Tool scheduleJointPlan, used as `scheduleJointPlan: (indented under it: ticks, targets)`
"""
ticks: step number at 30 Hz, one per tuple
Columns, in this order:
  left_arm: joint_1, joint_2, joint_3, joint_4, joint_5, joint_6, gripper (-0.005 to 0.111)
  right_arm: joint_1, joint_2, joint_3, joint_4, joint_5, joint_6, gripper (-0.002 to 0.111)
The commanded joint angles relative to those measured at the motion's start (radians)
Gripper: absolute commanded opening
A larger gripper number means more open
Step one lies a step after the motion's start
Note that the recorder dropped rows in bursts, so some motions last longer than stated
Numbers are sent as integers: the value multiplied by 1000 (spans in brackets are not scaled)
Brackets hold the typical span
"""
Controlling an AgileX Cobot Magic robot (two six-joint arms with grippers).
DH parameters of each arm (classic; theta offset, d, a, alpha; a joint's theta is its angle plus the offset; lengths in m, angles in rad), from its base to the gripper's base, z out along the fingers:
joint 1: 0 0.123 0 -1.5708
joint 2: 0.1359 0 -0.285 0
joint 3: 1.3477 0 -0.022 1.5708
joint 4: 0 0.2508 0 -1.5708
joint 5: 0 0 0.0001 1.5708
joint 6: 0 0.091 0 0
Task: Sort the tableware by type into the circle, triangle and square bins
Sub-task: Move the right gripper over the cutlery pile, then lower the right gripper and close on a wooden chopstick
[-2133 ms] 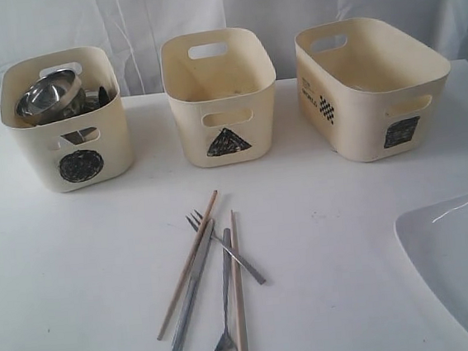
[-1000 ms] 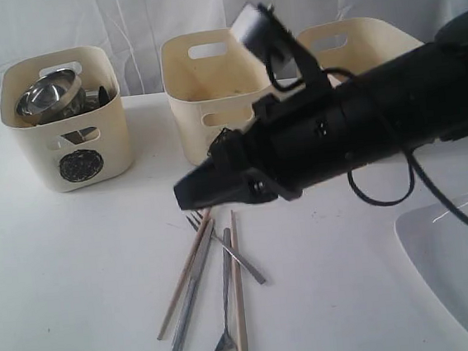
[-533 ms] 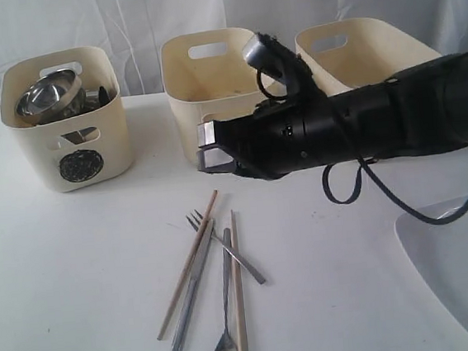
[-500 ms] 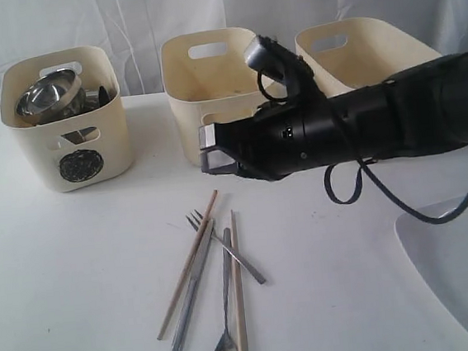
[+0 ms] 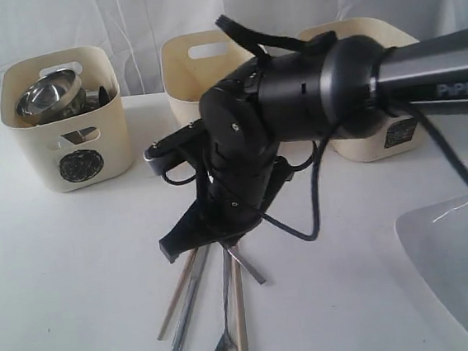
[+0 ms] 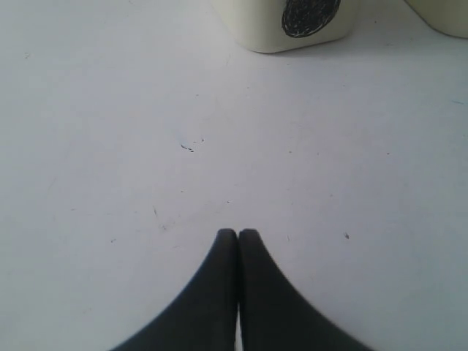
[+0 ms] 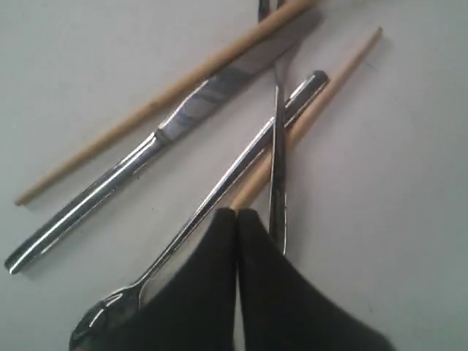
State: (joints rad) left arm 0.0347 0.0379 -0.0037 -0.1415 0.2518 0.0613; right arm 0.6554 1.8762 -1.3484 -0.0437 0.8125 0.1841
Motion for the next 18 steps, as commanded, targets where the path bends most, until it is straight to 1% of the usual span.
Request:
scheduleJointPlan:
  ticks: [1, 5, 7, 10, 14, 15, 16, 18]
  targets:
    - [3, 1, 4, -14, 3, 0, 0, 4, 53, -120, 1, 40, 23, 0]
    - [3, 1, 4, -14, 3, 0, 0, 2, 59, -167, 1, -36, 23, 0]
    - [3, 1, 4, -14, 3, 0, 0, 2, 59, -176, 1, -50, 23, 4]
    - [3, 1, 4, -14, 3, 0, 0, 2, 72, -176, 23, -69, 23, 16]
    - [3, 1, 4, -14, 3, 0, 0, 2, 132, -176, 36, -81, 23, 44]
    - [3, 1, 4, -14, 3, 0, 0, 2, 149, -176, 36, -83, 25, 49]
    - [3, 1, 4, -14, 3, 0, 0, 2, 168, -177, 33, -83, 36, 52]
    - [3, 1, 4, -14, 3, 0, 0, -8, 212, -190, -5, -74, 131, 52]
